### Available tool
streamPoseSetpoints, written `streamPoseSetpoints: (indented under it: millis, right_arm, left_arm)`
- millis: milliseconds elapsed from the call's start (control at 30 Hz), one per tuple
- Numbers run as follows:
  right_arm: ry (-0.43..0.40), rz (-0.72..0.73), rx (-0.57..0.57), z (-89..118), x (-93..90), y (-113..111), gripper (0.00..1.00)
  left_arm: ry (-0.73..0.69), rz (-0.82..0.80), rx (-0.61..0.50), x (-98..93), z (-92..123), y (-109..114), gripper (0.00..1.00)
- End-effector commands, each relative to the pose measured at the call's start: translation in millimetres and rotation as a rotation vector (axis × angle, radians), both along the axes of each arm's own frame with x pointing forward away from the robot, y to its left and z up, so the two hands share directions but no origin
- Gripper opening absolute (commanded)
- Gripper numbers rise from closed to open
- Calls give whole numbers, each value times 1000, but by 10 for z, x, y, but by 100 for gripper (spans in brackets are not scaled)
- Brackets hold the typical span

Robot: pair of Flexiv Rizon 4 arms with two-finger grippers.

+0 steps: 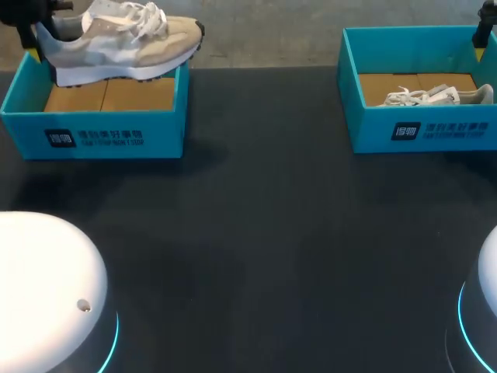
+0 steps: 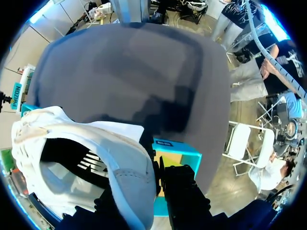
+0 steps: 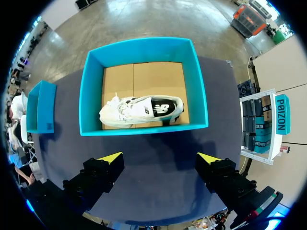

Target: Take the shoe out of the shoebox, open the shoe tongue, remove and reinsert the insole, then place the shoe into the shoebox

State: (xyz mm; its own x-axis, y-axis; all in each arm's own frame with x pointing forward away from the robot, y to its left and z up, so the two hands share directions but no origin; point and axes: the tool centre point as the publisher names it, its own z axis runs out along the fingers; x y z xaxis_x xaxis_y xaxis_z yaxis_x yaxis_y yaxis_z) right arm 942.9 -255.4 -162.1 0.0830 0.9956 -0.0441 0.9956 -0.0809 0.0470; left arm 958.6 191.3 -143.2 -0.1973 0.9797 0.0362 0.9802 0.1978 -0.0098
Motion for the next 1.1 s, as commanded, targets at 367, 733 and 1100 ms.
streamPoseSetpoints:
  millis: [367,733,1100]
  right_arm:
    - [-1,-2,-1,-2,-5,1,100]
    - [-1,-2,-1,-2,-5,1,100]
    - [-1,-2,-1,-2,-5,1,100]
  left_arm:
    - [-310,-73,88,-586,-101,-219,0]
    - [-208,-110,106,-1313,-385,-603,0]
    - [-134,-79,107,-1774,-793,-1234,0]
